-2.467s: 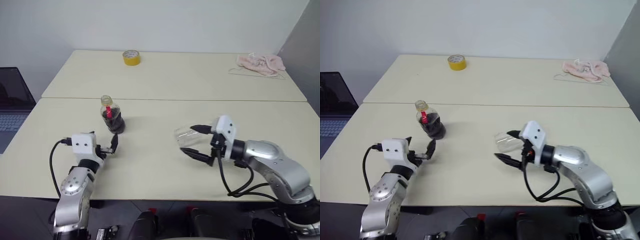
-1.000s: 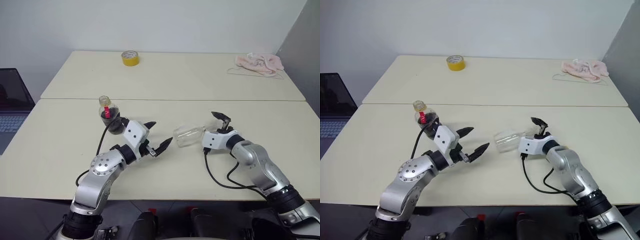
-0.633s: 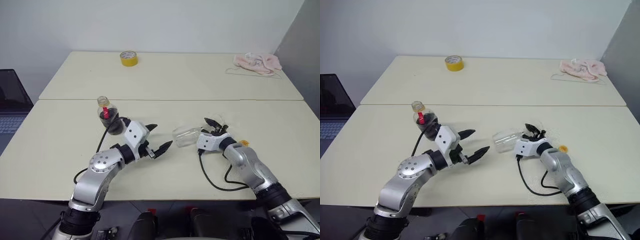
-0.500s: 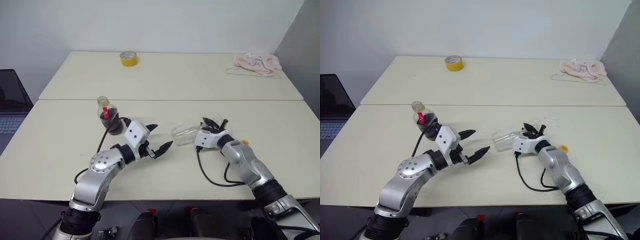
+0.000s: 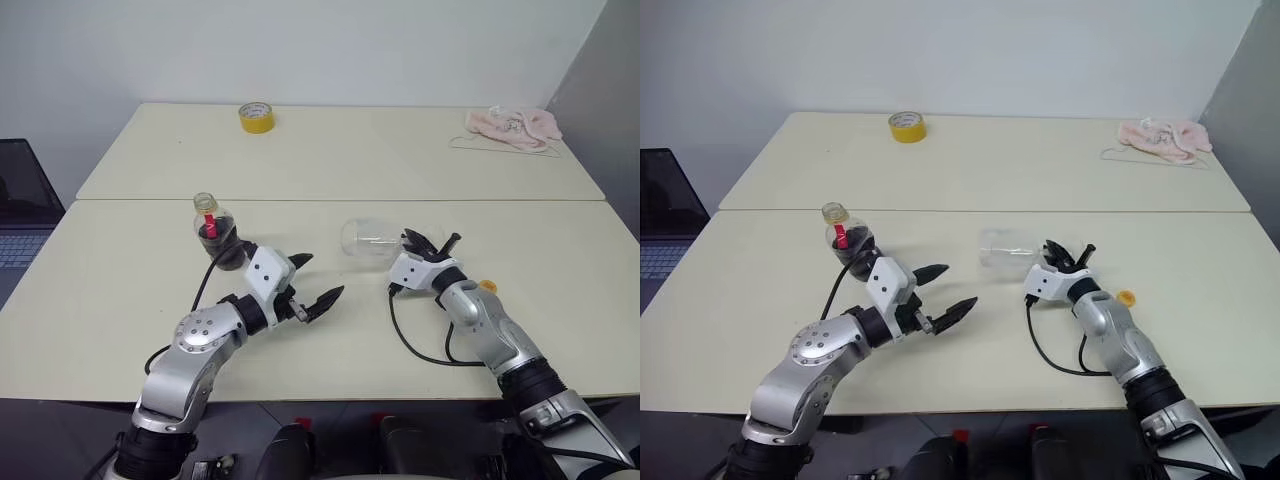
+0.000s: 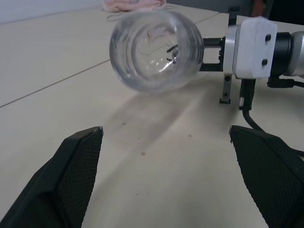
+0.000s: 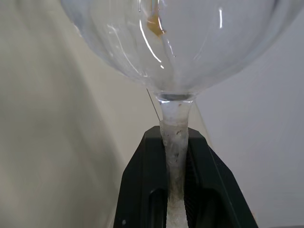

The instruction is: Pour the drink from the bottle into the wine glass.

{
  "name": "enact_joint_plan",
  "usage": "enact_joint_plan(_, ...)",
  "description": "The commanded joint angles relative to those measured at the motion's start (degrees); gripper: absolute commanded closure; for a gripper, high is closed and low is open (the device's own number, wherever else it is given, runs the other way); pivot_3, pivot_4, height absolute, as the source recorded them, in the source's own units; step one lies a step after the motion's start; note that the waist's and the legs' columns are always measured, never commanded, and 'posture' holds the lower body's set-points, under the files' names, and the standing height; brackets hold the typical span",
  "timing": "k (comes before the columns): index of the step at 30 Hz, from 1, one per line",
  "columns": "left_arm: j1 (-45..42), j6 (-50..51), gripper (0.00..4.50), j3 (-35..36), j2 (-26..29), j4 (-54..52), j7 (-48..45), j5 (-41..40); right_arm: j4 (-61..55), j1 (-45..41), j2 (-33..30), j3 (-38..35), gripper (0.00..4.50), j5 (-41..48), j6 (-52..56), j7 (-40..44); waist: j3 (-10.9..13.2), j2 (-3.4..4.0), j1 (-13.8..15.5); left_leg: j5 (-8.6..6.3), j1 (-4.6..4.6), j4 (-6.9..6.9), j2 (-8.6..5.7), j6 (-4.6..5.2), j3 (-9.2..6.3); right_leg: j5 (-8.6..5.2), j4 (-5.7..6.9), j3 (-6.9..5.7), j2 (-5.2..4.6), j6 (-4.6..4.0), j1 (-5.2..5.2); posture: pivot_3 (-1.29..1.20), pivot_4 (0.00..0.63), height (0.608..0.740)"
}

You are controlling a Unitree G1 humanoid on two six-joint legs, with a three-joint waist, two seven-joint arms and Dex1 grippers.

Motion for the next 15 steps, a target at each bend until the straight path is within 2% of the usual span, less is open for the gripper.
enact_joint_plan(1, 0.7, 0.2, 0.0, 2.7, 1.9, -2.7, -1.7, -2.1, -6.9, 1.2, 2.7, -2.1, 4.36, 8.1, 0.5, 4.8, 0.0, 0.01, 0.1, 0.0, -0.01, 0.0, 0.0, 0.0, -0.01, 0.0, -0.01, -0.01, 0.0, 0.0, 0.0, 0.0, 0.15, 0.74)
enact_joint_plan(10, 2.3, 0.6, 0.0, 4.0, 3.1, -2.5, -2.4, -3.5, -13.2, 5.1, 11.9, -4.8, 4.36, 30.4, 8.6, 17.7, 0.0, 0.05, 0.2, -0.02, -0.02, 0.01, -0.01, 0.03, -0.06, 0.0, -0.02, -0.03, -0.01, 0.0, 0.0, 0.0, 0.15, 0.74)
enact_joint_plan(15, 3.6, 1.1, 0.0, 3.5, 3.6, -3.3, -4.2, -4.7, -11.9, 4.7, 14.0, -5.4, 4.36, 34.8, 7.0, 19.9, 0.1, 0.08, 0.2, -0.11, -0.03, 0.0, -0.01, 0.2, -0.07, 0.0, -0.01, -0.04, -0.01, -0.01, -0.04, 0.0, 0.15, 0.74)
